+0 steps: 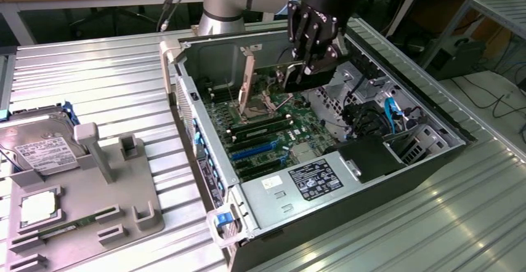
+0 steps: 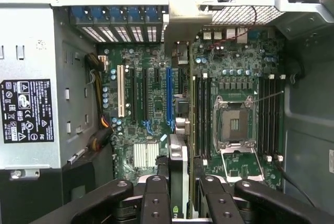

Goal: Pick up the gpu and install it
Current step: 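Insert the gpu into the slot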

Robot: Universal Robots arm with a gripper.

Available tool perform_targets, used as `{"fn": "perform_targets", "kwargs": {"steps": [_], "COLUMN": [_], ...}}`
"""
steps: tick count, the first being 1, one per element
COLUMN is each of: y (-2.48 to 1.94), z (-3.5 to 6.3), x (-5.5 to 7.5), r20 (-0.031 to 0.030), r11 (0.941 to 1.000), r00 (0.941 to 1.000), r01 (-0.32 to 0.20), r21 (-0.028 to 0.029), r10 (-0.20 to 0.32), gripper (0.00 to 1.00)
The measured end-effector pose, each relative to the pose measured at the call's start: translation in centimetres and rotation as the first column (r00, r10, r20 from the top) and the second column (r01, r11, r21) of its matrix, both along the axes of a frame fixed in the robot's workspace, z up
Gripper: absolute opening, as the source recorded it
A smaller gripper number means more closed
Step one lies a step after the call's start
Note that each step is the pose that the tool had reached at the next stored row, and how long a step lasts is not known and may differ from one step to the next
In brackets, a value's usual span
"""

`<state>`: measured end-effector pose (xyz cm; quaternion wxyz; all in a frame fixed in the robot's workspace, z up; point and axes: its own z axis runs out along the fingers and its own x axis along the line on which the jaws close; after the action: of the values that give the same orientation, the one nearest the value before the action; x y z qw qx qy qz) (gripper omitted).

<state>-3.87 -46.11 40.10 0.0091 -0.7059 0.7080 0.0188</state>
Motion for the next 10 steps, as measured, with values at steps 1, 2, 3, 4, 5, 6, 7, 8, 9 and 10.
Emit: {"fn": "perform_targets", "kwargs": {"steps": [1,2,3,4,5,6,7,8,9,10], "y": [0.01,0.02,0.03,0.04,0.04,0.04,0.04,0.04,0.04,0.04], "z": [-0.16,-0.31,-0.42,-0.53,-0.65,-0.75,-0.84,-0.98,-1.17,-1.28], "x": [0.0,0.0,0.0,0.0,0.0,0.0,0.0,0.0,0.0,0.0], "r20": [0.0001,0.0001,0.0003,0.0005,0.0006,0.0007,0.0007,0.0006,0.0006,0.0006], "r11": [1.0,1.0,1.0,1.0,1.0,1.0,0.9999,0.9999,0.9999,0.9999], "r00": [1.0,1.0,1.0,1.0,1.0,1.0,0.9999,0.9999,0.9999,0.9999], "r01": [-0.002,-0.003,-0.005,-0.006,-0.008,-0.01,-0.012,-0.013,-0.013,-0.013], "r21": [0.0001,0.0,0.0,-0.0001,-0.0001,-0.0001,-0.0001,-0.0002,-0.0002,-0.0002], "r10": [0.002,0.003,0.005,0.006,0.008,0.01,0.012,0.013,0.013,0.013], "gripper": [0.27,0.27,0.27,0.27,0.27,0.27,0.27,0.27,0.27,0.27]}}
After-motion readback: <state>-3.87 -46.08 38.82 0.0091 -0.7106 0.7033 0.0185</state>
